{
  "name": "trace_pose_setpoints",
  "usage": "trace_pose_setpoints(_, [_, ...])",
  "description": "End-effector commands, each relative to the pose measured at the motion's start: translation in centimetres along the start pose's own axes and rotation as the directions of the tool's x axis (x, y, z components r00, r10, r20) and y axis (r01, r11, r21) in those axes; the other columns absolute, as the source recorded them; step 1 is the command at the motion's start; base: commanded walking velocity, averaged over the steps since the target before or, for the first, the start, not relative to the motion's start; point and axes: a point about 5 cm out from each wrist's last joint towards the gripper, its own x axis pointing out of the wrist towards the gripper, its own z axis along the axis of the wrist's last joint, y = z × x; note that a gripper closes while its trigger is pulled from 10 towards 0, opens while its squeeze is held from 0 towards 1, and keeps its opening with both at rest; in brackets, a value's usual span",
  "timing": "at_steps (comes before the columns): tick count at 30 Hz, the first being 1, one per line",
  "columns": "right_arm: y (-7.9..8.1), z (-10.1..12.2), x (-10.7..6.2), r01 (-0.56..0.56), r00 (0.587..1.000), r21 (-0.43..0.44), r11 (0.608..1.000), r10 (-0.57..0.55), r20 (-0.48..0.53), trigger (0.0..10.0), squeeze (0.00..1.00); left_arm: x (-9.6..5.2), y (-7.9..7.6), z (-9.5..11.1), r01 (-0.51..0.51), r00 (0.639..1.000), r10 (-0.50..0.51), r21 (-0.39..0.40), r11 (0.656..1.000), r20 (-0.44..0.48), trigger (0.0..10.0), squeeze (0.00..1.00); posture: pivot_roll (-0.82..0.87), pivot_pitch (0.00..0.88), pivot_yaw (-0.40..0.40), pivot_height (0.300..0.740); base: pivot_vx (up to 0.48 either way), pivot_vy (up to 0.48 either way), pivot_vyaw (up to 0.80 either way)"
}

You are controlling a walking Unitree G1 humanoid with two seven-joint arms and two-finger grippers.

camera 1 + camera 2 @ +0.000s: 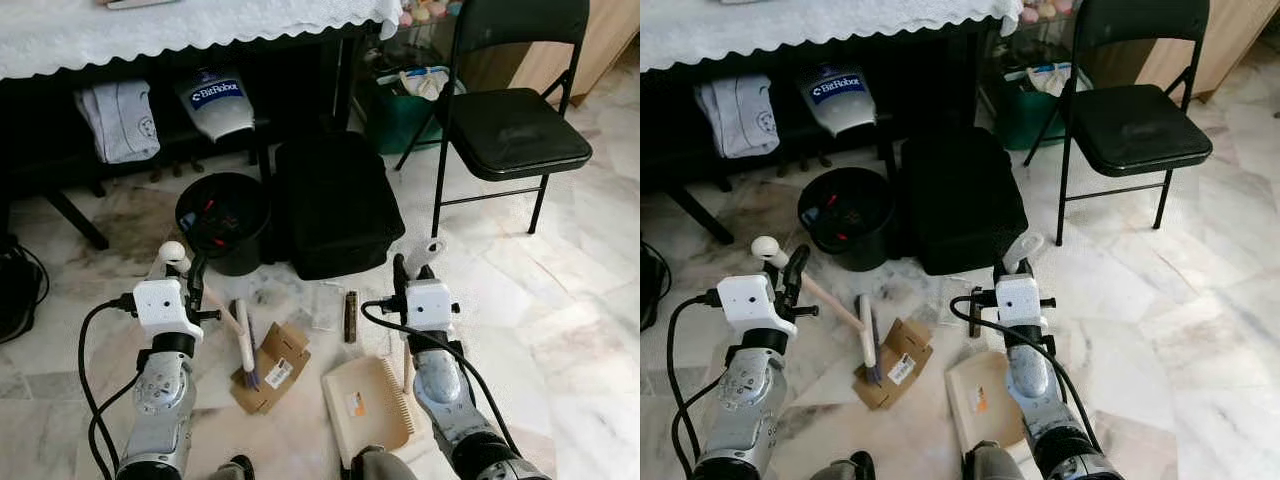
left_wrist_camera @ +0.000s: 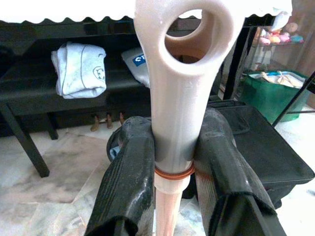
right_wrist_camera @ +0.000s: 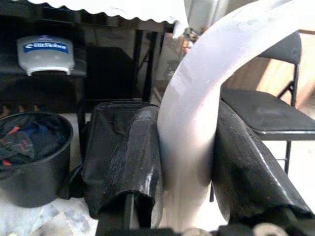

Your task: Sweep floor

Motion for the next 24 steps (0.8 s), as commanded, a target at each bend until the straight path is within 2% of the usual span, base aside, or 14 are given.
trace_pose_setpoints(1, [0.0, -0.7, -0.6, 0.016, 0.999, 0.029, 0.999, -0.015, -0.04, 10.0, 0.0, -0.3, 0.1, -0.6, 0.004, 0.999, -0.004, -0.007, 1.0, -0.036, 10.0, 0.07, 0.0, 0.257, -0.04, 0.74, 0.0, 0.0, 0.0])
trace_pose_setpoints(9, [-0.4, -1.1, -1.1, 0.042, 0.996, 0.087, 0.995, -0.035, -0.077, 10.0, 0.0, -0.1, 0.0, -0.6, 0.009, 0.999, -0.009, -0.01, 1.0, -0.036, 10.0, 0.06, 0.0, 0.236, -0.047, 0.74, 0.0, 0.0, 0.0])
trace_pose_setpoints(15, [-0.9, -2.4, -2.5, 0.06, 0.985, 0.2, 0.978, -0.026, -0.168, 10.0, 0.0, 0.3, 0.3, -0.5, 0.011, 0.999, -0.011, -0.009, 1.0, -0.035, 10.0, 0.06, -0.01, 0.211, -0.054, 0.74, 0.0, 0.0, 0.0])
trace_pose_setpoints(22, [-1.1, -3.1, -4.1, 0.061, 0.973, 0.265, 0.962, 0.002, -0.232, 10.0, 0.0, 0.2, 0.1, -0.7, 0.037, 0.998, -0.037, -0.019, 0.999, -0.048, 10.0, 0.06, -0.02, 0.196, -0.057, 0.74, 0.0, 0.0, 0.0])
trace_pose_setpoints(24, [-1.1, -3.4, -4.3, 0.057, 0.964, 0.257, 0.965, 0.013, -0.265, 10.0, 0.0, 0.2, 0.1, -0.8, 0.041, 0.998, -0.042, -0.02, 0.999, -0.051, 10.0, 0.06, -0.02, 0.195, -0.057, 0.74, 0.0, 0.0, 0.0])
